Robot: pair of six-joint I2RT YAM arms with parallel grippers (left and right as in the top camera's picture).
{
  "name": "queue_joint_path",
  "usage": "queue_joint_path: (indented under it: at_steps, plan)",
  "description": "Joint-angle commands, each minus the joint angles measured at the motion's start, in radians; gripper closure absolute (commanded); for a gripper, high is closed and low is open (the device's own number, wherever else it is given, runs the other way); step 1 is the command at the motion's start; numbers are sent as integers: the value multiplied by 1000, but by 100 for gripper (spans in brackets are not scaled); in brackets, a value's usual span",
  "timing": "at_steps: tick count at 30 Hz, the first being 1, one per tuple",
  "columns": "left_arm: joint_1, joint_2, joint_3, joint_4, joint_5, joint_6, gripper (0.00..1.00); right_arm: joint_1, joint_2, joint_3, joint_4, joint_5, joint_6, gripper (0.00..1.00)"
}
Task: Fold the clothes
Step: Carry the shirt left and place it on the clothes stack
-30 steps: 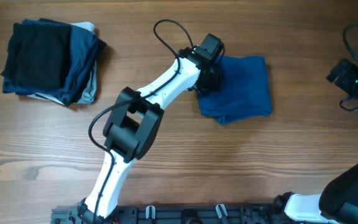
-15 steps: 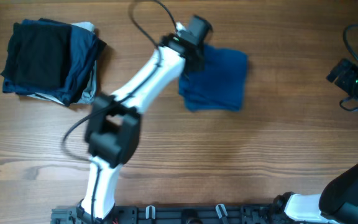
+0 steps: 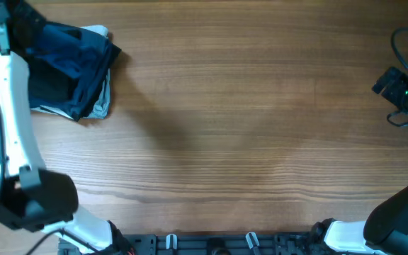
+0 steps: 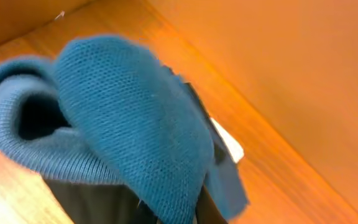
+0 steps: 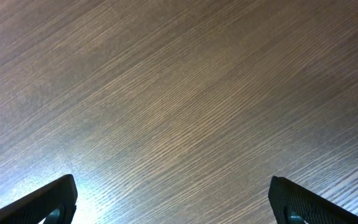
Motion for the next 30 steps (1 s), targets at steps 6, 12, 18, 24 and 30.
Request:
queue_joint_path:
  at_steps: [6,12,18,24,30]
  plan:
    - [51,73,95,382,409,22,96,2,13,-4,2,7,10,1]
    - [60,74,103,519,426,38,96,2,13,-4,2,6,10,1]
    - [87,188,100,225,335,52,96,2,13,-4,3,6,10,1]
    - [172,222,100,-84,339,15,96,2,13,-4,2,6,10,1]
    - [186,217,100,-328,339,-9,96,2,13,-4,2,6,10,1]
